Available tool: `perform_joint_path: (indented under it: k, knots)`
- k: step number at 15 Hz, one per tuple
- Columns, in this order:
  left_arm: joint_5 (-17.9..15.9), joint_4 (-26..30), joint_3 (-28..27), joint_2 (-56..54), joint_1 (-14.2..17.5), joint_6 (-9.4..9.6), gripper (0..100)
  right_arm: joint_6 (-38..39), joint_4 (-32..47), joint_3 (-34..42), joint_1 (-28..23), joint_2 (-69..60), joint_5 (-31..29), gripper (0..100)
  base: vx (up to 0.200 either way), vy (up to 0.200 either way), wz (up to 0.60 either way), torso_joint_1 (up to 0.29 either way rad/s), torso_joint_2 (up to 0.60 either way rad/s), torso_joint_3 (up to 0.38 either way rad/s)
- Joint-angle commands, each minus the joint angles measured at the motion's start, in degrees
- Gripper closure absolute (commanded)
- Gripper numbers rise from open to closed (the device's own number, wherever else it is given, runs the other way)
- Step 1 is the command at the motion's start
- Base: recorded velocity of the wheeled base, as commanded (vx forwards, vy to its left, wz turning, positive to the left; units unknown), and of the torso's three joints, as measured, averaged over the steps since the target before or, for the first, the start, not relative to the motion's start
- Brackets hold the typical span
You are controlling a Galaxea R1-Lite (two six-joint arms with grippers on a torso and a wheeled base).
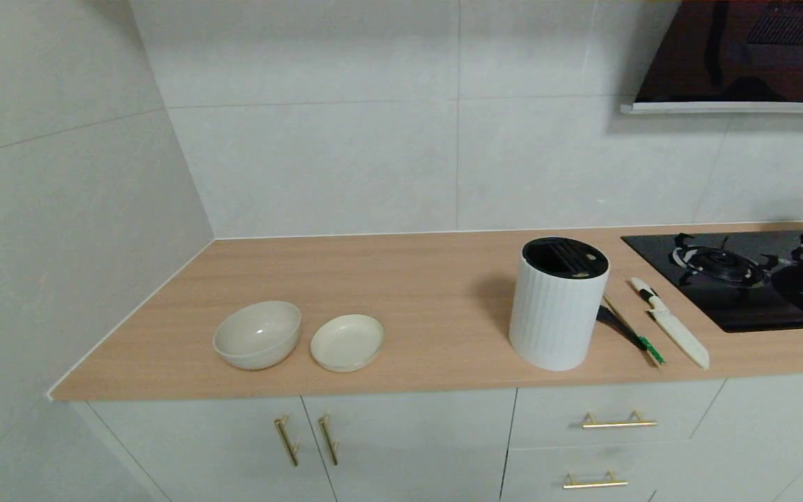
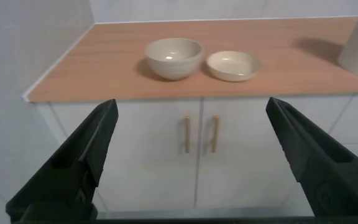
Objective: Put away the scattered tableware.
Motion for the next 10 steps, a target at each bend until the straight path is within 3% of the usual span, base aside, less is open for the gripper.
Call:
perform_joint_path:
  k: [1,10]
  knots:
    - [0.0,0.0,0.0,0.1,0.0,-0.01,0,0.0,0.0,0.0,0.1,0.0,0.0,0,0.000,0.200,0.00,0.002,0.00,0.007]
    - [0.0,0.0,0.0,0.1,0.0,-0.01,0,0.0,0.0,0.0,0.0,0.0,0.0,0,0.000,0.200,0.00,0.003,0.00,0.002]
